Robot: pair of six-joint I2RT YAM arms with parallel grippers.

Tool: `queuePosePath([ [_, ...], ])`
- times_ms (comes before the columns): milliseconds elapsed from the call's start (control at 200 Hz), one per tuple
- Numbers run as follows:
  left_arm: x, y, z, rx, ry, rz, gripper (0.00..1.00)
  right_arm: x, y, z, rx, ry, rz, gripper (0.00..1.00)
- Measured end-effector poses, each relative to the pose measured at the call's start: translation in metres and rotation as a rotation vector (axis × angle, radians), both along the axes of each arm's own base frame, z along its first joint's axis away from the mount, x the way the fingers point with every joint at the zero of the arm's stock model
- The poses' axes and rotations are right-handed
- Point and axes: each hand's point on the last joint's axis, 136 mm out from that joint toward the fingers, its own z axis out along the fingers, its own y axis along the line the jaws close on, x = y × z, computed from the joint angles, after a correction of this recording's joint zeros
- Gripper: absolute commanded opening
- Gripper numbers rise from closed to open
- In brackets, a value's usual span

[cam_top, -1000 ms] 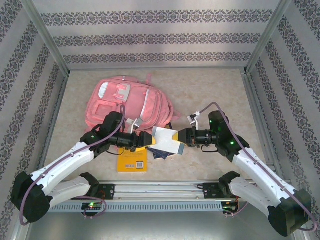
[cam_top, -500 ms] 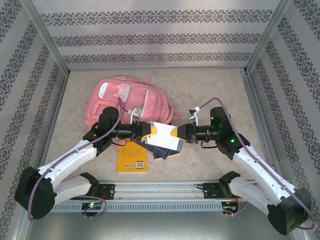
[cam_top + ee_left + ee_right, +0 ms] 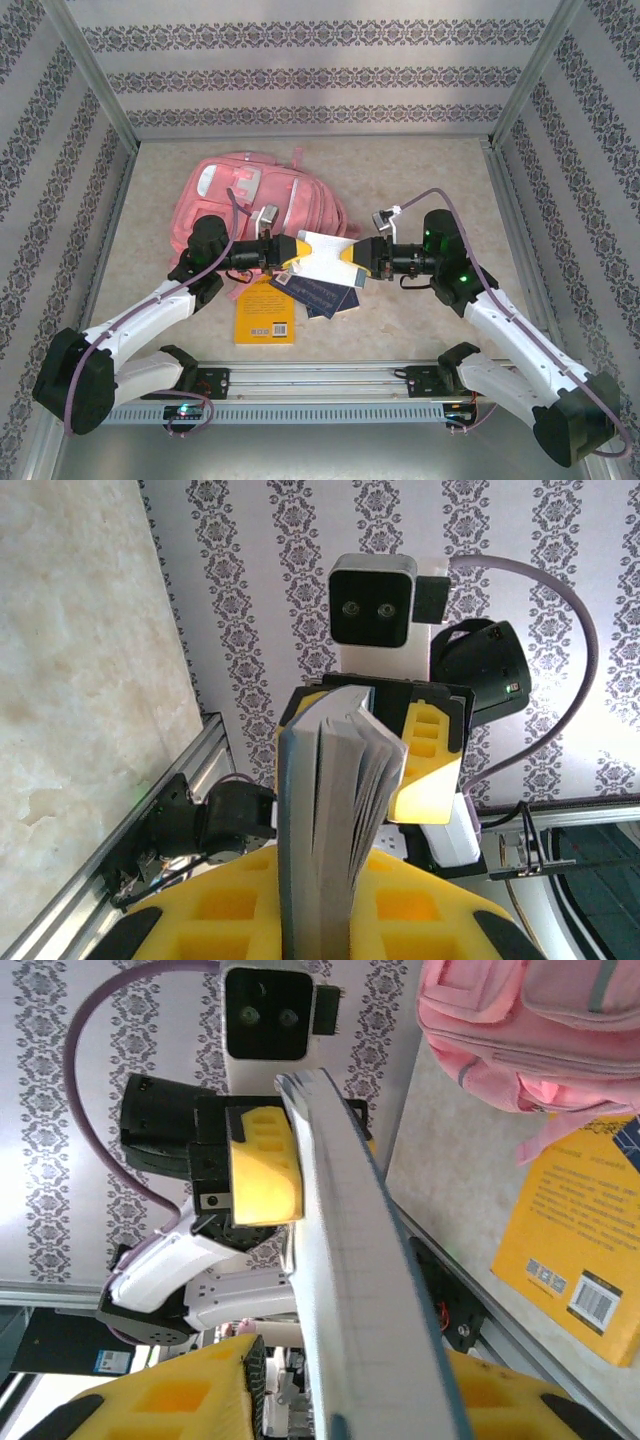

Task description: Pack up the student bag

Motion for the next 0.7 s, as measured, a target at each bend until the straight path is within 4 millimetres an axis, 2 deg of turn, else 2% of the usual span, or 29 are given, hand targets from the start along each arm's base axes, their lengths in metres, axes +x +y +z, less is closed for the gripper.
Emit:
queuePosePath([
  [245, 0.003, 0.001, 0.000, 0.009, -0.019, 0.011, 0.07, 0.005, 0.010, -0.005, 0.011, 0.049, 0.011, 0.13],
  [290, 0.003, 0.001, -0.001, 0.014, -0.017, 0.012, 0.17, 0.005, 0.009, -0.006, 0.013, 0.057, 0.009, 0.08],
  [320, 0.004, 0.001, -0.002, 0.016, -0.018, 0.012, 0.31, 0.005, 0.009, -0.007, 0.014, 0.060, 0.008, 0.06],
  [345, 0.004, 0.001, -0.003, 0.020, -0.019, 0.011, 0.38, 0.006, 0.009, -0.008, 0.015, 0.064, 0.005, 0.04],
  [405, 0.006, 0.000, -0.006, 0.036, -0.012, 0.011, 0.47, 0.009, 0.006, -0.010, 0.016, 0.071, -0.009, 0.00],
  [475, 0.012, 0.000, -0.013, 0.077, 0.001, 0.020, 0.58, 0.016, -0.003, -0.015, 0.003, 0.087, -0.055, 0.00],
  [575, 0.033, 0.008, -0.022, 0.187, 0.008, 0.086, 0.61, 0.026, -0.017, -0.024, -0.037, 0.107, -0.140, 0.00],
  [699, 0.078, 0.029, -0.028, 0.363, -0.023, 0.221, 0.61, 0.032, -0.042, -0.045, -0.138, 0.135, -0.271, 0.00],
])
